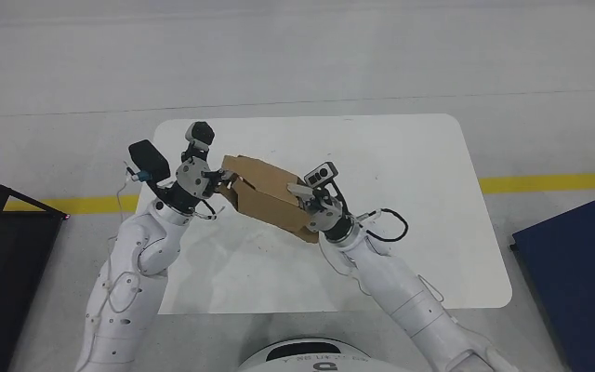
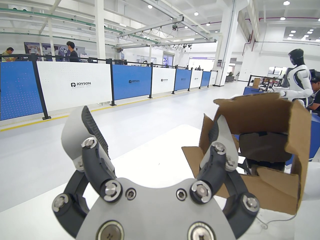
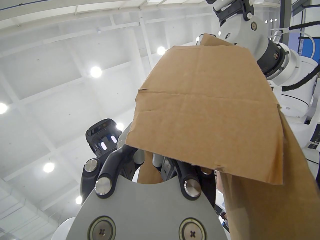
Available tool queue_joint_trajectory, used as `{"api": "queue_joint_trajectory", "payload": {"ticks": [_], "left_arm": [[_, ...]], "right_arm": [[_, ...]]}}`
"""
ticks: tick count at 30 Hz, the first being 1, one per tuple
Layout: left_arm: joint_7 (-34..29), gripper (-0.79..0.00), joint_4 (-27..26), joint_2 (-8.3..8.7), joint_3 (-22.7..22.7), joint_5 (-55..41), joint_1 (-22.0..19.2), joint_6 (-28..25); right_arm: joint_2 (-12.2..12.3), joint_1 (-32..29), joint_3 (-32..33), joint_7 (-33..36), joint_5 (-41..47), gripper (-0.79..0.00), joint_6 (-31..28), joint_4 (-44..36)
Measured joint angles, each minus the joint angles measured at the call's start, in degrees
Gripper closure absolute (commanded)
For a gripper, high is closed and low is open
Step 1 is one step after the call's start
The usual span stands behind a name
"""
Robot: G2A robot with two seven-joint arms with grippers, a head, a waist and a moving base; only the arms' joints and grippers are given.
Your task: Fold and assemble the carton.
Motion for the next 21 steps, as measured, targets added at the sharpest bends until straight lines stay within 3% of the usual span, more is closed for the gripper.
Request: {"api": "queue_joint_trajectory", "payload": {"ticks": [13, 21], "left_arm": [[1.4, -0.785, -0.2, -0.15, 2.6, 3.2, -0.2, -0.4], [1.7, -0.785, -0.2, 0.09, 0.8, 1.7, 0.6, -0.8]], "right_arm": [[-0.4, 0.2, -0.4, -0.6, -1.0, 0.000, 0.8, 0.5], [-0.6, -0.2, 0.0, -0.6, -0.6, 0.000, 0.6, 0.6]]}}
